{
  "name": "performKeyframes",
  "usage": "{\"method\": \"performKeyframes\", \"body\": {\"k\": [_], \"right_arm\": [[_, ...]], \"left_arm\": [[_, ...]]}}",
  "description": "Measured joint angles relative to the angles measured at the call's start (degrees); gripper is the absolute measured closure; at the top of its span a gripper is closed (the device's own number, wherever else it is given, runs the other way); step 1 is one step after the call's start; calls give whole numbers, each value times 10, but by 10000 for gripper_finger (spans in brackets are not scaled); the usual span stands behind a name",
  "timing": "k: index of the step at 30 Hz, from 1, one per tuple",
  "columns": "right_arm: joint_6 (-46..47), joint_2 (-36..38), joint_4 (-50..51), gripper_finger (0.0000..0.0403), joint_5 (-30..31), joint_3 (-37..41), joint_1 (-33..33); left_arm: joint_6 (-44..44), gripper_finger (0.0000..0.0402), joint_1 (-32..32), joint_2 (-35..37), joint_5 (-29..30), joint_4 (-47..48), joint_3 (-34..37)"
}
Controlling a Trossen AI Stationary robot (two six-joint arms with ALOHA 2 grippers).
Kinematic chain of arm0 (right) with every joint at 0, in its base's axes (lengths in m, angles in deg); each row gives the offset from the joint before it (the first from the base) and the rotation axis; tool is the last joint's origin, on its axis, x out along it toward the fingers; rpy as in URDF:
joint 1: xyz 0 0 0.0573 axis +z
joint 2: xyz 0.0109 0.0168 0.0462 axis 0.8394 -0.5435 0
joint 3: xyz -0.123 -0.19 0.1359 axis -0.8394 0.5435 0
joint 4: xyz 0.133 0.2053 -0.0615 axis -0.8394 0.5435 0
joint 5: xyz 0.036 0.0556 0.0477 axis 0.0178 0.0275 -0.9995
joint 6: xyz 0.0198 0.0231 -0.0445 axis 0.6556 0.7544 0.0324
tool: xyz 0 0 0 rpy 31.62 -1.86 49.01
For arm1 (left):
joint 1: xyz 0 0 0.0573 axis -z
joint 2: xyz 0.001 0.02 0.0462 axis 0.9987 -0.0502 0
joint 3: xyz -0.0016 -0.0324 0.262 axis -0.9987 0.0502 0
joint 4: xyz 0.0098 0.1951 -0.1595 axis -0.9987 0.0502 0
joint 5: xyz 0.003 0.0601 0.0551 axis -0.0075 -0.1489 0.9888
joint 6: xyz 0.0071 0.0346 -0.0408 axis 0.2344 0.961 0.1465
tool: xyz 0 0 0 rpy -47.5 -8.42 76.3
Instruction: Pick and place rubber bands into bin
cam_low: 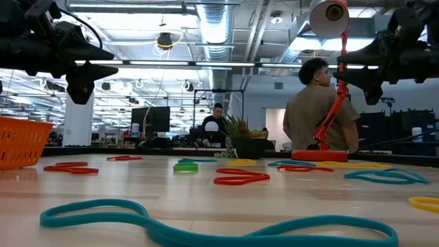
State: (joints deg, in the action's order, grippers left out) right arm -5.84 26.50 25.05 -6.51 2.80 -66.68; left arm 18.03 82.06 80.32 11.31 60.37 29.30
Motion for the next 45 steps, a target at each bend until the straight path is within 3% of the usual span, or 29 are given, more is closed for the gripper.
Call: {"method": "performKeyframes", "body": {"k": [36, 41, 45], "right_arm": [[-2, 0, 0, 226, 0, 0, 0], [-112, 0, 0, 226, 0, 0, -3], [-123, 0, 0, 225, 0, 0, -3]], "left_arm": [[1, 272, 0, 0, 0, 0, 0], [0, 272, 0, 0, 0, 0, 0], [1, 272, 0, 0, 3, 0, 0]]}}
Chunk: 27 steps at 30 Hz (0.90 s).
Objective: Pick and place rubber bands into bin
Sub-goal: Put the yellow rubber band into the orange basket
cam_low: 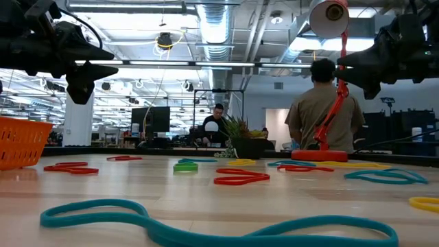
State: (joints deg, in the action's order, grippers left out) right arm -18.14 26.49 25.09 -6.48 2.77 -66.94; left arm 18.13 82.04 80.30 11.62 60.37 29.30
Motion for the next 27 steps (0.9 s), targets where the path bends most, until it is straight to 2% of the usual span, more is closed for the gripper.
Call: {"method": "performKeyframes", "body": {"k": [12, 16, 19, 27], "right_arm": [[33, 0, -5, 225, 1, 0, 0], [28, 0, -14, 227, 6, 0, 0], [28, 0, -17, 226, 38, 0, 0], [43, 0, -17, 227, 53, 0, -1]], "left_arm": [[16, 272, 0, 0, 8, -1, 0], [36, 272, 0, 0, 58, -11, 0], [32, 272, 0, 0, 91, -16, 0], [44, 272, 0, 0, 52, -10, 0]]}}
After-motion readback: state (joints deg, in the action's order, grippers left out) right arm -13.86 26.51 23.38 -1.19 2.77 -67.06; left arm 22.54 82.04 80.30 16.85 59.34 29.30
